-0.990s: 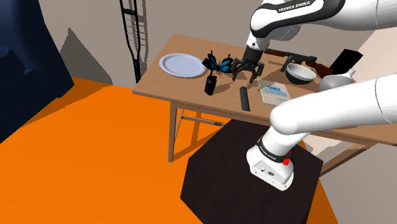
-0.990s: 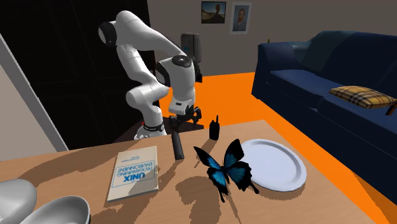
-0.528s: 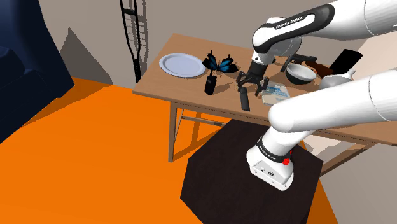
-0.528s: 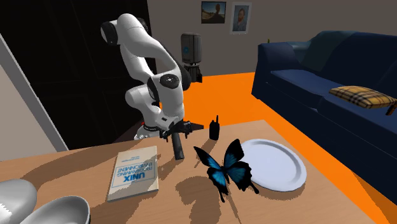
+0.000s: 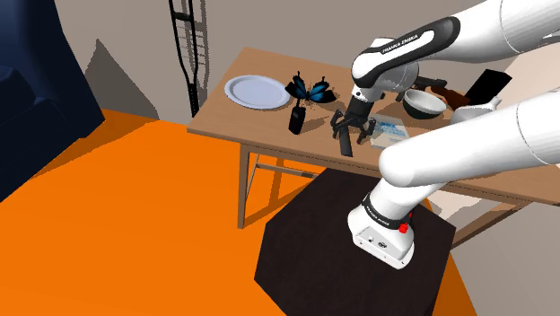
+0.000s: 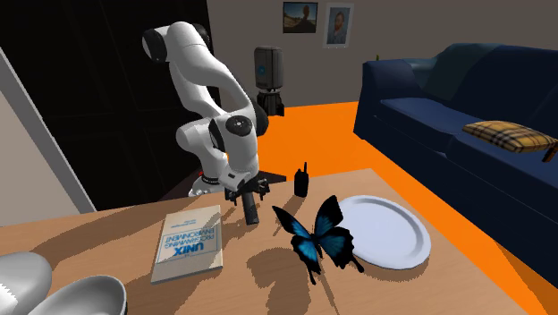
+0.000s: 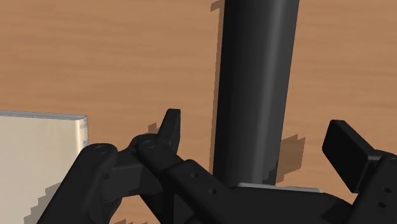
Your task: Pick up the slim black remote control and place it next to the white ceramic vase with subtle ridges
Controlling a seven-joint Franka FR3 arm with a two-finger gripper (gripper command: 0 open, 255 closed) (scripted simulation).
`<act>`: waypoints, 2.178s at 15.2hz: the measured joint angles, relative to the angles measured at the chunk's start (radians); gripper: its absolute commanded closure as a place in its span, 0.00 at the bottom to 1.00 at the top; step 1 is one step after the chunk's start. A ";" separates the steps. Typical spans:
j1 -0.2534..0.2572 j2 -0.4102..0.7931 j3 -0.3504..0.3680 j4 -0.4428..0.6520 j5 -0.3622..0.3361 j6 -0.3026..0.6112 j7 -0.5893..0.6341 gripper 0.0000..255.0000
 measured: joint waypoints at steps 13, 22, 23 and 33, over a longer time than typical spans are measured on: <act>-0.003 -0.001 -0.002 0.004 -0.003 -0.001 0.000 1.00; -0.003 -0.070 0.011 0.041 -0.003 -0.109 0.017 1.00; -0.004 -0.082 0.012 0.047 -0.004 -0.127 0.019 1.00; -0.008 -0.163 0.024 0.137 -0.005 -0.298 0.036 1.00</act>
